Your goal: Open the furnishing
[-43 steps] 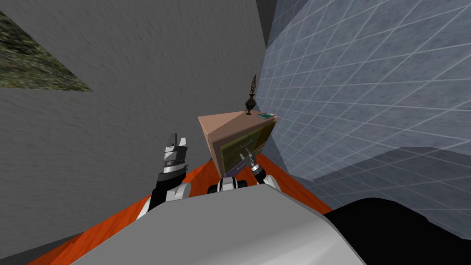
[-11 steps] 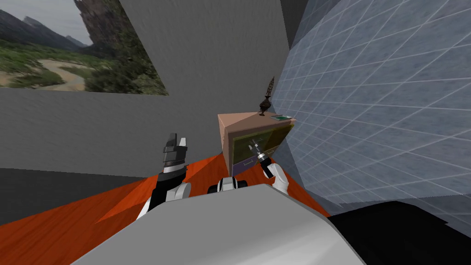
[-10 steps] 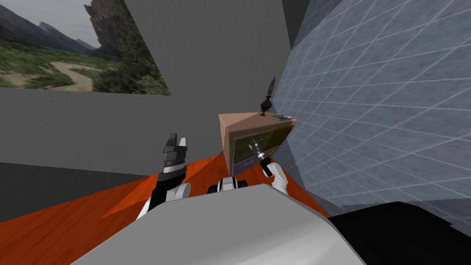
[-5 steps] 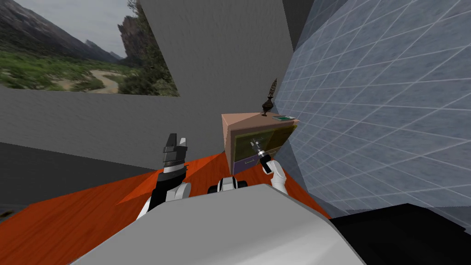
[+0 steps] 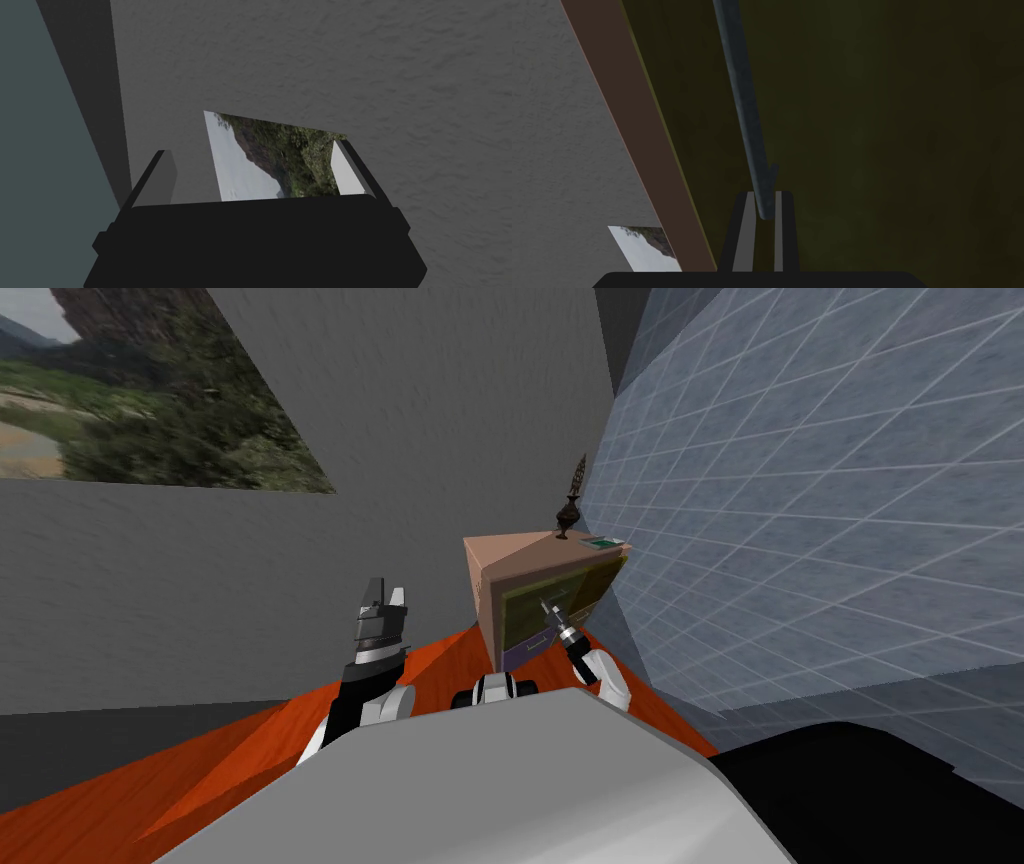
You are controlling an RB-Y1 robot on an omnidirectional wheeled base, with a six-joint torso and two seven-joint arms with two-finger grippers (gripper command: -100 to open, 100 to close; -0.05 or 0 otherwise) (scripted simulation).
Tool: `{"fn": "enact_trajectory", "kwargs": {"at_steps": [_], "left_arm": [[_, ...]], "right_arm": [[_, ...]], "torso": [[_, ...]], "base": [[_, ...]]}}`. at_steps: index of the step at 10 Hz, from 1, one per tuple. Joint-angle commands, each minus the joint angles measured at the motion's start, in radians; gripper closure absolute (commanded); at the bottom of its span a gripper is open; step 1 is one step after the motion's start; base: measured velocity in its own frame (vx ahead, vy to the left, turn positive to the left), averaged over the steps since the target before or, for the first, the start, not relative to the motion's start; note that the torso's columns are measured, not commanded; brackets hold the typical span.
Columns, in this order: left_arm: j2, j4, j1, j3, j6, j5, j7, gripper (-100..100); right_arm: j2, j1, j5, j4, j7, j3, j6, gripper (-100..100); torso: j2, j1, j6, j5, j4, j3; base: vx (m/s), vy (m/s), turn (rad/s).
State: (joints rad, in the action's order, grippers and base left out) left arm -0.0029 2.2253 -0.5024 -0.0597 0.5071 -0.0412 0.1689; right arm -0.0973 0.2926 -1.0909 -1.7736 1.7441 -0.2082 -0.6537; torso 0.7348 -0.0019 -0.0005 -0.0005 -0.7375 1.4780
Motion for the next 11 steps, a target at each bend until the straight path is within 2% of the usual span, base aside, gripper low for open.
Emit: {"fn": "enact_trajectory", "kwargs": {"at_steps": [1,2,3,4,6,9,10,11], "left_arm": [[0.000,0.000,0.000,0.000,0.000,0.000,0.000,0],[0.000,0.000,0.000,0.000,0.000,0.000,0.000,0],[0.000,0.000,0.000,0.000,0.000,0.000,0.000,0],[0.000,0.000,0.000,0.000,0.000,0.000,0.000,0],[0.000,0.000,0.001,0.000,0.000,0.000,0.000,0],[0.000,0.000,0.001,0.000,0.000,0.000,0.000,0],[0.000,0.000,0.001,0.000,0.000,0.000,0.000,0],[0.000,0.000,0.001,0.000,0.000,0.000,0.000,0]], "right_arm": [[-0.002,0.068,0.009,-0.055,-0.006,0.028,-0.055,100],[0.001,0.096,0.013,-0.074,-0.004,0.039,-0.077,100],[-0.002,0.076,0.013,-0.057,-0.003,0.031,-0.067,100],[-0.025,0.049,0.021,-0.036,-0.019,0.008,-0.064,100],[-0.048,0.020,0.028,-0.012,-0.035,-0.018,-0.055,100],[-0.105,-0.052,0.046,0.048,-0.074,-0.081,-0.032,100],[-0.117,-0.066,0.050,0.060,-0.082,-0.094,-0.028,100],[-0.105,-0.045,0.045,0.052,-0.074,-0.084,-0.030,100]], "torso": [[0.002,-0.001,0.001,0.000,0.000,-0.001],[0.002,-0.001,0.001,0.000,0.000,-0.001],[0.002,-0.001,0.002,0.000,0.000,-0.001],[0.004,-0.001,0.001,-0.001,-0.001,-0.003],[0.009,0.001,-0.001,-0.001,0.000,-0.006],[0.007,0.002,0.001,0.002,-0.004,-0.004],[0.009,0.004,0.000,0.003,-0.005,-0.005],[0.008,0.008,0.000,0.004,-0.005,-0.004]], "base": [[0.125,0.014,-0.206],[0.136,0.028,-0.276],[0.058,0.023,-0.054],[-0.107,0.018,0.156],[-0.180,0.009,0.146],[-0.234,-0.010,0.185],[-0.221,0.040,0.143],[-0.087,0.016,-0.008]]}}
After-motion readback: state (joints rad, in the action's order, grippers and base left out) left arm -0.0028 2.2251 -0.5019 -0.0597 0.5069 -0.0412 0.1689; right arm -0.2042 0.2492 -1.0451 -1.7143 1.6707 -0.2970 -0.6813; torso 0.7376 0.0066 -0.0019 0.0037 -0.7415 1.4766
